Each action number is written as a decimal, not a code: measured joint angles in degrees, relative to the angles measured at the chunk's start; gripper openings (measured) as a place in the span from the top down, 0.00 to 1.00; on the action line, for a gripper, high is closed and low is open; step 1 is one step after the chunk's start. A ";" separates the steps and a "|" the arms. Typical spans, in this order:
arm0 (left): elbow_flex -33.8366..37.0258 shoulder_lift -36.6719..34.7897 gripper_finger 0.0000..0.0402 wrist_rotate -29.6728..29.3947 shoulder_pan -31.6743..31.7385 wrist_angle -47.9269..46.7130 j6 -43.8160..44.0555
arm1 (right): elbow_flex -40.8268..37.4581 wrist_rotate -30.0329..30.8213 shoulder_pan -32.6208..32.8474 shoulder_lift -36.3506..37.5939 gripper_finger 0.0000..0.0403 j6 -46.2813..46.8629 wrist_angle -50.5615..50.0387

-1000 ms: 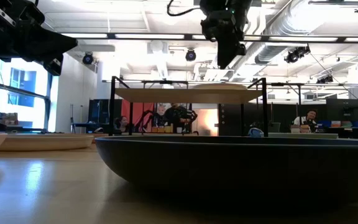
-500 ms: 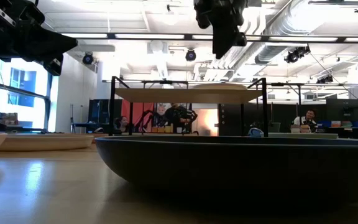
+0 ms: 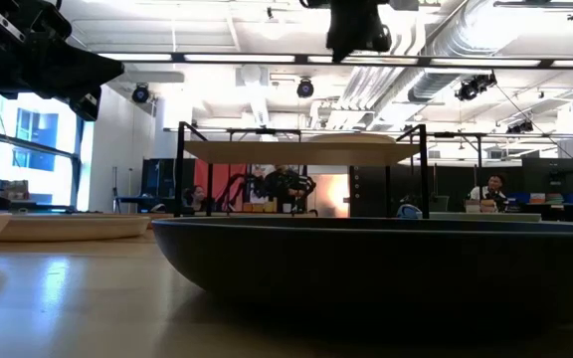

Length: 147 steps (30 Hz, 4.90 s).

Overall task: Place and stack plates onto a shelf
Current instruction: Stack the light brown plate on top of the other white plate on the shelf

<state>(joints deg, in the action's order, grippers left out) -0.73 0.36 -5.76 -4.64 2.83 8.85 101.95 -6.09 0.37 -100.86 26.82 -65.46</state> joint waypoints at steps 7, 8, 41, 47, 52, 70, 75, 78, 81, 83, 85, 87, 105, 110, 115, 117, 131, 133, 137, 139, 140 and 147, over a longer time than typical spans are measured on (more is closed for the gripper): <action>0.00 -0.01 1.00 0.00 0.00 0.00 0.00 | 0.00 0.88 3.30 0.00 0.81 3.60 5.28; 0.00 -0.02 1.00 0.00 0.00 0.00 0.00 | 0.00 1.41 3.62 0.00 0.81 4.45 5.43; 0.00 -0.02 1.00 -1.47 0.00 1.40 4.07 | 0.00 4.50 6.75 0.00 0.81 7.87 8.56; 0.00 -0.02 1.00 -1.49 0.00 1.32 4.54 | 0.00 2.02 6.78 0.02 0.81 9.36 9.41; 0.00 -0.02 1.00 -1.49 0.00 1.17 4.54 | -0.02 4.26 6.77 -0.50 0.81 10.67 8.44; 0.02 -0.02 1.00 0.13 0.04 8.44 3.03 | -0.04 6.72 6.77 -0.94 0.81 16.63 10.88; 0.02 0.00 1.00 0.20 0.04 7.57 3.03 | -0.04 9.80 6.77 -0.94 0.81 15.64 16.85; 0.02 0.00 1.00 0.25 0.04 7.31 3.03 | -0.04 11.33 6.74 -0.94 0.81 13.06 21.93; 0.02 -0.01 1.00 0.26 0.04 7.29 3.06 | -0.04 12.17 6.74 -0.94 0.81 9.97 27.13; 0.02 -0.02 1.00 0.24 0.04 6.87 3.06 | -0.04 12.15 6.72 -0.94 0.81 7.57 30.17; 0.02 -0.02 1.00 0.22 0.07 5.80 3.73 | -0.04 12.12 6.74 -0.94 0.81 5.83 32.87; 0.02 0.00 1.00 -0.28 0.09 4.73 5.14 | -0.04 11.95 6.74 -0.94 0.81 4.59 35.18; -7.56 1.89 1.00 -2.34 0.11 -7.96 6.03 | -0.02 11.67 6.74 -0.94 0.81 2.87 38.56; -11.39 6.07 1.00 -2.41 0.11 -10.61 6.05 | -0.02 11.69 6.63 -0.89 0.81 1.13 40.52; -16.37 11.79 1.00 -2.60 0.11 -14.28 6.05 | -0.02 12.07 6.33 -0.19 0.81 1.13 40.23; -18.29 14.11 1.00 -2.73 0.11 -15.46 6.05 | 0.00 12.16 6.06 0.39 0.81 0.35 40.42; -28.09 27.38 0.99 -0.62 0.11 -17.62 10.13 | 0.00 12.06 5.98 5.05 0.81 -1.63 38.82; -28.78 28.90 0.97 1.58 0.11 -17.46 11.62 | 0.00 12.10 5.98 5.91 0.81 -2.24 38.54; -28.87 31.83 0.89 5.21 0.09 -16.59 13.23 | 0.00 12.08 5.98 7.22 0.81 -3.95 37.86; -28.89 33.24 0.84 6.07 0.09 -15.85 15.14 | 0.00 12.03 5.98 7.96 0.81 -4.40 36.78; -28.89 33.88 0.82 6.42 0.09 -15.96 16.00 | 0.00 12.00 5.98 8.40 0.81 -4.40 36.42; -28.89 38.64 0.72 6.67 0.09 -15.96 22.55 | 0.00 12.32 5.98 11.92 0.81 -4.40 30.30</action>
<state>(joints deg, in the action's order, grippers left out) -29.63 39.00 0.91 -4.56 -13.13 31.39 101.95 6.23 6.35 -88.94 22.41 -35.15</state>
